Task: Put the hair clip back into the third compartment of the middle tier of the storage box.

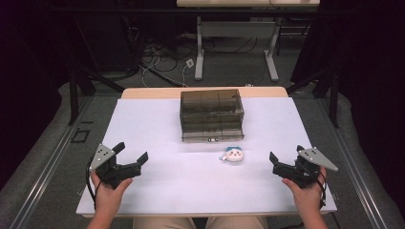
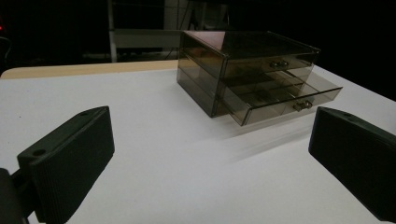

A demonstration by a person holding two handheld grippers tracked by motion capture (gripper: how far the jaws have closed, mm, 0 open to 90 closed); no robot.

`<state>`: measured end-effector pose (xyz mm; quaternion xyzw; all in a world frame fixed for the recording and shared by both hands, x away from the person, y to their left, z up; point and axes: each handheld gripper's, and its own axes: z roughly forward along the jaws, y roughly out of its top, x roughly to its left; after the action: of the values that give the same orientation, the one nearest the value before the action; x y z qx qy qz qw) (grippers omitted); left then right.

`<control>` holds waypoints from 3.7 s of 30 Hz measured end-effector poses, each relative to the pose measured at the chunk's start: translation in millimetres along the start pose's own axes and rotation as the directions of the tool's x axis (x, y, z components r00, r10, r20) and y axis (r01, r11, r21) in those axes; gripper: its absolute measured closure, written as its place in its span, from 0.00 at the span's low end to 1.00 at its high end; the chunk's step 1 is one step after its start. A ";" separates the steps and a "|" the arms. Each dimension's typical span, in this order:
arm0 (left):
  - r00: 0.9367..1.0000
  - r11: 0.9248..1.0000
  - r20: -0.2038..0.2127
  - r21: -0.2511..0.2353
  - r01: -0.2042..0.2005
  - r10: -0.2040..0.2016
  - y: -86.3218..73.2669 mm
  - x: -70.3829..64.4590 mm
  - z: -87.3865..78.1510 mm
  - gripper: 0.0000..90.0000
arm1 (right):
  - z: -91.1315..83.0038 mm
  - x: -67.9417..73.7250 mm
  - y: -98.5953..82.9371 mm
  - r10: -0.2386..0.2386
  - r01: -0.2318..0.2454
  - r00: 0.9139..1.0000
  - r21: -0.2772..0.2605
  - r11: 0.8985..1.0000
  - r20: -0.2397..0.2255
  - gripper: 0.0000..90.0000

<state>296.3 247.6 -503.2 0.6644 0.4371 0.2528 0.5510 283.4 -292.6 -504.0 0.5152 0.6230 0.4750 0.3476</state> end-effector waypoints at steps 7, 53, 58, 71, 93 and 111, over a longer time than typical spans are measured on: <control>1.000 1.000 0.010 -0.002 -0.003 0.003 -0.7 -4.1 2.7 0.00 | 1.8 -0.4 -4.0 0.005 -0.004 1.000 0.051 0.999 -0.013 0.00; 0.999 0.989 -0.025 0.146 -0.034 0.038 -14.6 -10.3 4.3 0.00 | 38.7 54.8 2.7 -0.053 0.092 0.978 0.191 0.977 -0.203 0.00; 0.998 0.986 -0.035 0.163 -0.042 0.048 -15.2 -9.6 4.0 0.00 | 43.0 60.2 4.8 -0.038 0.085 0.977 0.220 0.972 -0.210 0.00; 0.996 0.980 -0.048 0.189 -0.069 0.080 -16.8 -9.5 6.2 0.00 | 64.5 71.8 11.9 -0.016 0.082 0.977 0.302 0.950 -0.214 0.00; 0.995 0.978 -0.019 0.190 -0.090 0.095 -17.8 -6.3 3.2 0.00 | 98.5 86.2 19.3 0.029 0.051 0.985 0.443 0.895 -0.171 0.06; 0.994 0.975 -0.019 0.195 -0.103 0.109 -17.8 -5.5 2.9 0.00 | 116.2 107.7 14.5 -0.022 0.090 0.989 0.490 0.867 -0.144 0.08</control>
<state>290.6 241.6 -520.1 0.7335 0.4318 0.2479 0.4628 370.7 -160.5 -519.8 0.5356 0.7604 0.3228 0.1752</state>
